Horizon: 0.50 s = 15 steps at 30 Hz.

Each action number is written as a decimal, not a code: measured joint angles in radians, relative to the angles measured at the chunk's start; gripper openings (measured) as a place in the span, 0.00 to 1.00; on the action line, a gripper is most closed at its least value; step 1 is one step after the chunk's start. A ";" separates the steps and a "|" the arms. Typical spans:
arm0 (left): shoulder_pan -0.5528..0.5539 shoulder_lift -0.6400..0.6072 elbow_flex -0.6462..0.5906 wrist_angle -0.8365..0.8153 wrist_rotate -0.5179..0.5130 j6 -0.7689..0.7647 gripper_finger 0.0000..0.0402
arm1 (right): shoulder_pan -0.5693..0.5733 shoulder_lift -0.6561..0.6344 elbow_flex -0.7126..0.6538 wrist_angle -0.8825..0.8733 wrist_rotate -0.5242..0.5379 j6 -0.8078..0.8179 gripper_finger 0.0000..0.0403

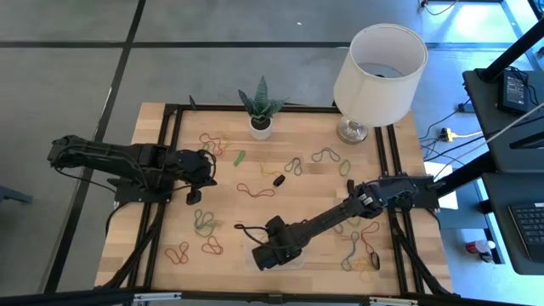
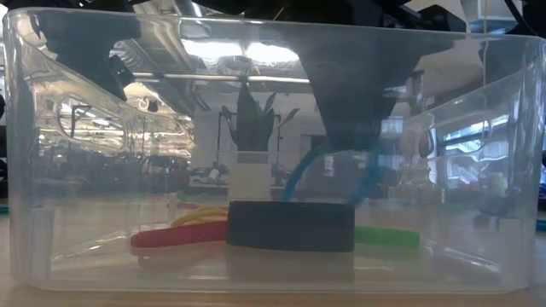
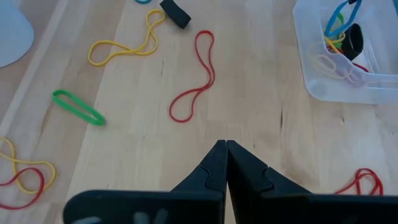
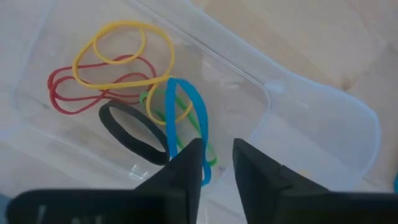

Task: Pick and place rubber bands into bin
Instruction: Put the blue rubber band into the transparent bin, then put the red rubber band into the transparent bin

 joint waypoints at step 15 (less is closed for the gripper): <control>0.000 0.000 0.000 0.000 -0.002 0.000 0.01 | 0.002 -0.009 0.021 -0.066 -0.002 -0.007 0.31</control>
